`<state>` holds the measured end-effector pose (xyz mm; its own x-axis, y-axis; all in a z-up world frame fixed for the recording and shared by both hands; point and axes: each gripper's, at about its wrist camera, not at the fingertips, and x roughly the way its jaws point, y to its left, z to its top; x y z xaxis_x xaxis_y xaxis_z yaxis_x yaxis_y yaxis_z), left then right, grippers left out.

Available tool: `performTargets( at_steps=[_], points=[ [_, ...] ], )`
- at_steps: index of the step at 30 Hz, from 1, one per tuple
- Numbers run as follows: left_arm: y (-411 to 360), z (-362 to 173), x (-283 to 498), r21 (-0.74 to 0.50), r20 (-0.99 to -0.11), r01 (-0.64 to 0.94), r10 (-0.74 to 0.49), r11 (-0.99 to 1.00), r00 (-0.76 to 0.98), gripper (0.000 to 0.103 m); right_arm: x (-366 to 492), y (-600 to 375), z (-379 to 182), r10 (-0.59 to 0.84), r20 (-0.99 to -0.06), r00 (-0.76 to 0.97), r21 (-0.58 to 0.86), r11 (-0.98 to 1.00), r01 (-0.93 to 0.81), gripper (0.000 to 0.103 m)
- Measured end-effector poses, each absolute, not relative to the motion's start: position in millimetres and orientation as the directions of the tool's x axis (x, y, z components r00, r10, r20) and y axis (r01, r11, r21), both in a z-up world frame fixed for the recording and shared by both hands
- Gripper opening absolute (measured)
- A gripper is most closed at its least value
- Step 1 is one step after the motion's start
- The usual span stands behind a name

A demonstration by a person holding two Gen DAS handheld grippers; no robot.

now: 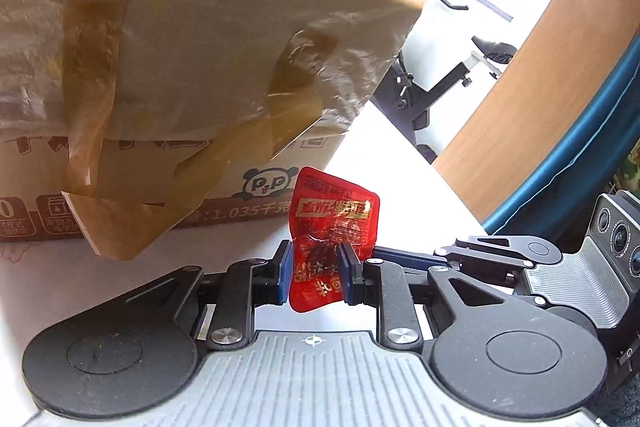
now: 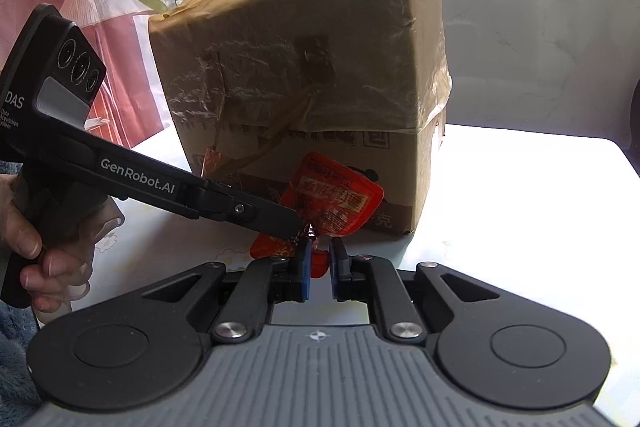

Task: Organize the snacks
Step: 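Carry the red packet over the box and lower it in, then open both tools to release the red packet into the box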

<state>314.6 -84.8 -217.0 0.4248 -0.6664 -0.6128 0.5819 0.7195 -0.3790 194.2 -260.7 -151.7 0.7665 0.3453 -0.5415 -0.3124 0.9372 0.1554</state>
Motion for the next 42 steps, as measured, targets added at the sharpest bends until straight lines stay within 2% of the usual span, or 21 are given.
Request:
performTargets(
  at_steps=[10, 18, 25, 31, 36, 39, 42],
  points=[
    [-78.7, -165.9, 308.7, -0.341, -0.528, 0.596, -0.673, 0.727, 0.518, 0.025, 195.4, -242.2, -101.8, 0.35, -0.467, 0.812, 0.1, 0.934, -0.344, 0.01],
    [-58.6, -112.7, 334.1, -0.309, -0.453, 0.581, -0.653, 0.753, 0.606, 0.025, 231.5, -216.9, -53.0, 0.365, -0.39, 0.845, 0.035, 0.923, -0.383, 0.01],
    [-46.1, -76.6, 358.8, -0.304, -0.423, 0.552, -0.629, 0.777, 0.652, 0.025, 272.9, -194.9, -24.6, 0.382, -0.359, 0.851, -0.004, 0.912, -0.411, 0.01],
    [-24.5, -67.3, 363.4, -0.303, -0.428, 0.517, -0.599, 0.801, 0.677, 0.025, 293.5, -193.9, -17.3, 0.381, -0.361, 0.851, 0.003, 0.913, -0.407, 0.01],
    [-16.5, -68.9, 386.1, -0.273, -0.45, 0.44, -0.518, 0.856, 0.727, 0.027, 329.0, -185.5, -19.5, 0.376, -0.399, 0.836, 0.027, 0.916, -0.399, 0.01],
    [-9.6, -69.4, 396.3, -0.231, -0.487, 0.367, -0.434, 0.901, 0.758, 0.036, 349.3, -174.0, -23.4, 0.355, -0.434, 0.828, 0.011, 0.921, -0.389, 0.011],
    [1.3, -65.0, 394.9, -0.206, -0.484, 0.332, -0.39, 0.921, 0.783, 0.045, 364.7, -170.3, -27.3, 0.299, -0.468, 0.831, 0.017, 0.944, -0.33, 0.012]
  ],
)
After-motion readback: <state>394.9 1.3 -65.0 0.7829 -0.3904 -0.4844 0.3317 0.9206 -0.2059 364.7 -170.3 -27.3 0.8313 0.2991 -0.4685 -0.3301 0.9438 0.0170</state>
